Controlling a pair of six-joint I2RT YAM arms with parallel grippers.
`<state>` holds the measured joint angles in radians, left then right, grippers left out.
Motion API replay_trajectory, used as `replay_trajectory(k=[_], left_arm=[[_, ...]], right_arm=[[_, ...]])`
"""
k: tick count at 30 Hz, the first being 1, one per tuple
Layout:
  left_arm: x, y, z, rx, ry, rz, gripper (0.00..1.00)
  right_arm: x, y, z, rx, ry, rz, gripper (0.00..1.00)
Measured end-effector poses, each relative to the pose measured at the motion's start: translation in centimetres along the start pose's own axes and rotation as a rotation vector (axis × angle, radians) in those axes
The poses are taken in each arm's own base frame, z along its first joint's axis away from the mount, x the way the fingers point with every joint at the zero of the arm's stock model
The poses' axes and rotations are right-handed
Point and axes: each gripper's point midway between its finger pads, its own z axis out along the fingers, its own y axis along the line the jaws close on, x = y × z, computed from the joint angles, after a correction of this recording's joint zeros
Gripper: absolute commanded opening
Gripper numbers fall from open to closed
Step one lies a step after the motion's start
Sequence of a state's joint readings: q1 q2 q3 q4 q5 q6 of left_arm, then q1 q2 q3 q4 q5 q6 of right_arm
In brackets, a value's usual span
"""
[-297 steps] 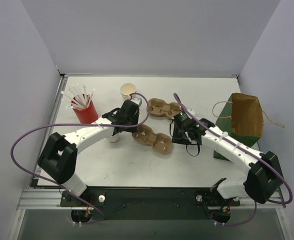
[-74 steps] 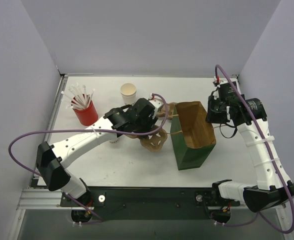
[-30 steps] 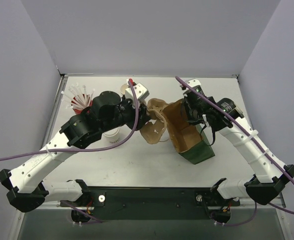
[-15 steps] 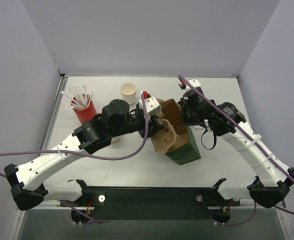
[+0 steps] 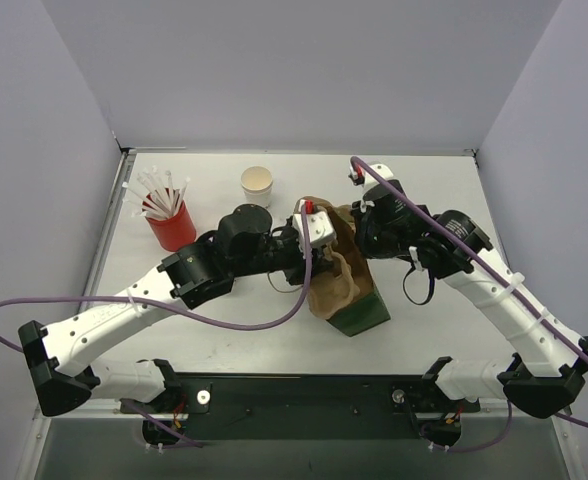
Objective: Pack the takeout coffee
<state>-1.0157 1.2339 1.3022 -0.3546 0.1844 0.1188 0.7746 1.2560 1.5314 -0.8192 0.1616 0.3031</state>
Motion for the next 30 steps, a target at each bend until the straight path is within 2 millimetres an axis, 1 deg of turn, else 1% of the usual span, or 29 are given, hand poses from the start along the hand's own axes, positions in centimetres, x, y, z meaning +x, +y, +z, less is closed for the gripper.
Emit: replay_trajectory(k=[5, 11, 13, 16, 21, 25, 30], left_arm=[[1.0, 0.1, 0.7, 0.007, 0.033, 0.016, 0.45], [1.3, 0.3, 1.3, -0.001, 0.038, 0.018, 0.43], [1.7, 0.5, 1.5, -0.011, 0.043, 0.017, 0.43], [2.5, 0.6, 1.7, -0.017, 0.057, 0.013, 0.43], [4.5, 1.0, 2.5, -0.044, 0.101, 0.003, 0.43], [5.4, 1.4, 3.2, -0.058, 0.128, 0.001, 0.43], [6.4, 1.5, 4.0, -0.057, 0.158, 0.001, 0.43]], right_arm=[[0.3, 1.1, -0.3, -0.03, -0.001, -0.036, 0.0], [0.0, 1.8, -0.7, -0.049, -0.012, -0.05, 0.0], [0.0, 1.9, -0.7, -0.052, -0.013, -0.054, 0.0], [0.1, 2.2, -0.8, -0.057, -0.014, -0.06, 0.0], [0.2, 2.5, -0.9, -0.064, -0.014, -0.066, 0.0], [0.2, 2.7, -1.0, -0.071, -0.014, -0.072, 0.0], [0.0, 2.4, -0.9, -0.05, -0.02, -0.036, 0.0]])
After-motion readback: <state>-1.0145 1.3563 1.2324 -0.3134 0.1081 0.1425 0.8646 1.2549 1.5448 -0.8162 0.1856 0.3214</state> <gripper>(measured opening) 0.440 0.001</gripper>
